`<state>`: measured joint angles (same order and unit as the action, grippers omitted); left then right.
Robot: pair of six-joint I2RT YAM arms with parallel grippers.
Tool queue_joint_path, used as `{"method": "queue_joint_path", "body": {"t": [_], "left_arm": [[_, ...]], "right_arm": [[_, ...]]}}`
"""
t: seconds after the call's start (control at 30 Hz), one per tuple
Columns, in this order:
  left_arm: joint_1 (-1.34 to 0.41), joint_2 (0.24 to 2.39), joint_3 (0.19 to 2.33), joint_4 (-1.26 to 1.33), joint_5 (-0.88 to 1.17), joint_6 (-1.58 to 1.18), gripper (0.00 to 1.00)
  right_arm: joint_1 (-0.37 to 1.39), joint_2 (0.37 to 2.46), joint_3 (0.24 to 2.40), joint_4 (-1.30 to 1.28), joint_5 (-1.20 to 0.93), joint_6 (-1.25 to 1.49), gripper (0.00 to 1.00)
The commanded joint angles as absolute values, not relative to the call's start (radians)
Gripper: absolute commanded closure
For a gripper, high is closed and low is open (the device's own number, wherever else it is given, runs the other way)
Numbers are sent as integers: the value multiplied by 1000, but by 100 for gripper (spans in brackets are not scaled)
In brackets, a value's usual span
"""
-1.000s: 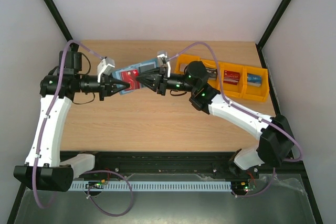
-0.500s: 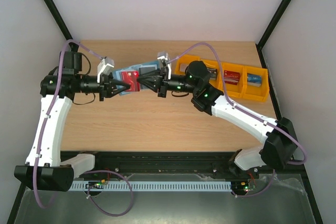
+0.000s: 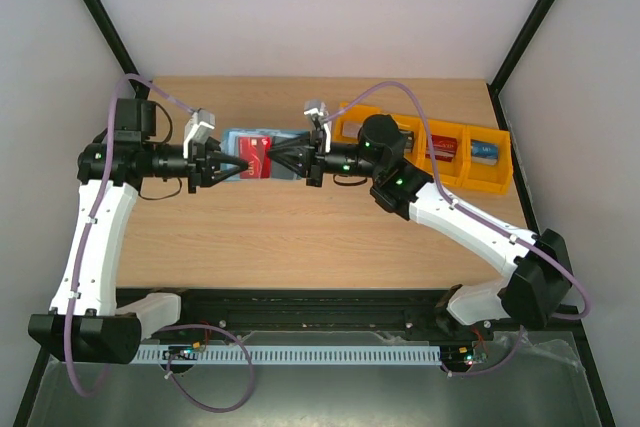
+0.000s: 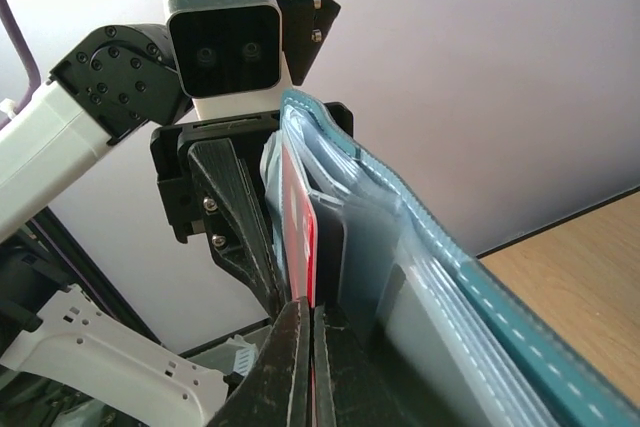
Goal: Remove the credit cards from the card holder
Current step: Remove the credit card from the card holder.
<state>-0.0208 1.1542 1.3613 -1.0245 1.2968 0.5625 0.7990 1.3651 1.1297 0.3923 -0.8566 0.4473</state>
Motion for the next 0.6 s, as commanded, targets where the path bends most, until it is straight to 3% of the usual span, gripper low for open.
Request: {"method": "queue_joint_path", "body": {"t": [0.0, 0.1, 0.3, 0.57], "left_arm": [[-11, 1154, 1354, -1036, 1346, 601, 79], [-9, 1152, 1353, -1037, 1346, 602, 80], [-6, 1150, 1346, -1037, 1344, 606, 97], [-3, 1150, 1339, -1032, 1356, 609, 98]], "right_arm": [[791, 1341, 1143, 388, -870, 415, 98], [779, 1334, 1141, 358, -865, 391, 98], [771, 1328, 1140, 313, -888, 358, 98], [789, 1387, 1135, 388, -907, 438, 95]]}}
